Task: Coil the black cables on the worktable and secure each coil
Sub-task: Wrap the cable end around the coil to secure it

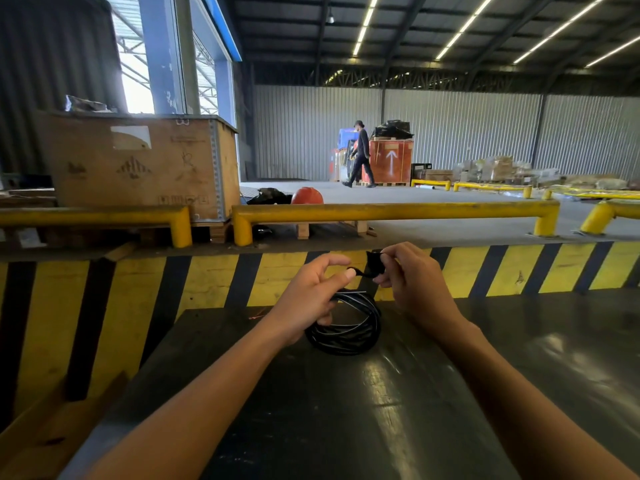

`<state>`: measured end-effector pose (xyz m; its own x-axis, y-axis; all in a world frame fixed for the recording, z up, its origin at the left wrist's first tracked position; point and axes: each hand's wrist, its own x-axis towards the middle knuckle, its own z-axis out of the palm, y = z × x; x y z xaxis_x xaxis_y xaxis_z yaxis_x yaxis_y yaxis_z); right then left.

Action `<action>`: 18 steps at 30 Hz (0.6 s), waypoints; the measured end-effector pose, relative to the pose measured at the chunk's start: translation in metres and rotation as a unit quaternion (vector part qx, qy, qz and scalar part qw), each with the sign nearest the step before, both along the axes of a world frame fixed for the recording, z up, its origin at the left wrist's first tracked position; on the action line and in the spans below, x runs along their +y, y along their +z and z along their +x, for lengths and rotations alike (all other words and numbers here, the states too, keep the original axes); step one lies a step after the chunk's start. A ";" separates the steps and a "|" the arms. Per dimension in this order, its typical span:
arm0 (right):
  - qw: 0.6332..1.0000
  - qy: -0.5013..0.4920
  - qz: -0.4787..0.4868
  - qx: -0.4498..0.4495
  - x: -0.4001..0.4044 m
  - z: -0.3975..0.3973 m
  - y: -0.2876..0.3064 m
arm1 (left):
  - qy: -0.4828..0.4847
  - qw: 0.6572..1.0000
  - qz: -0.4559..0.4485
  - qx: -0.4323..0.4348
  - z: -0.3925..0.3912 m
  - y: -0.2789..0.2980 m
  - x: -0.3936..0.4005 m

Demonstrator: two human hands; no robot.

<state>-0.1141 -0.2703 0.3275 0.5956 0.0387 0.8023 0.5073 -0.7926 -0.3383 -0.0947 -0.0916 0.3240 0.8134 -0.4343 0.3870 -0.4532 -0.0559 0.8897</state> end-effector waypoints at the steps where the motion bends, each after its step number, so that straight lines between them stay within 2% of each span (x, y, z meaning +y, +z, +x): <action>1: 0.999 -0.001 -0.038 -0.009 0.002 -0.001 0.000 | -0.003 1.000 -0.008 0.002 -0.001 0.002 0.000; 4: 0.993 0.001 -0.117 -0.023 0.007 -0.004 -0.002 | -0.002 1.000 -0.026 0.007 -0.002 0.007 0.001; 7: 0.991 0.021 -0.130 -0.026 0.008 -0.007 0.000 | 0.004 1.000 -0.011 0.016 -0.001 0.011 0.004; 9: 0.992 0.056 -0.113 -0.025 0.007 -0.010 0.002 | -0.009 1.000 0.008 0.027 -0.001 0.012 0.006; 13: 0.993 0.116 -0.012 0.025 0.009 -0.013 0.002 | -0.063 0.997 0.039 0.014 -0.004 0.010 0.005; 18: 0.988 0.140 0.016 0.060 0.013 -0.013 0.003 | -0.058 0.997 0.042 -0.027 -0.006 0.010 0.001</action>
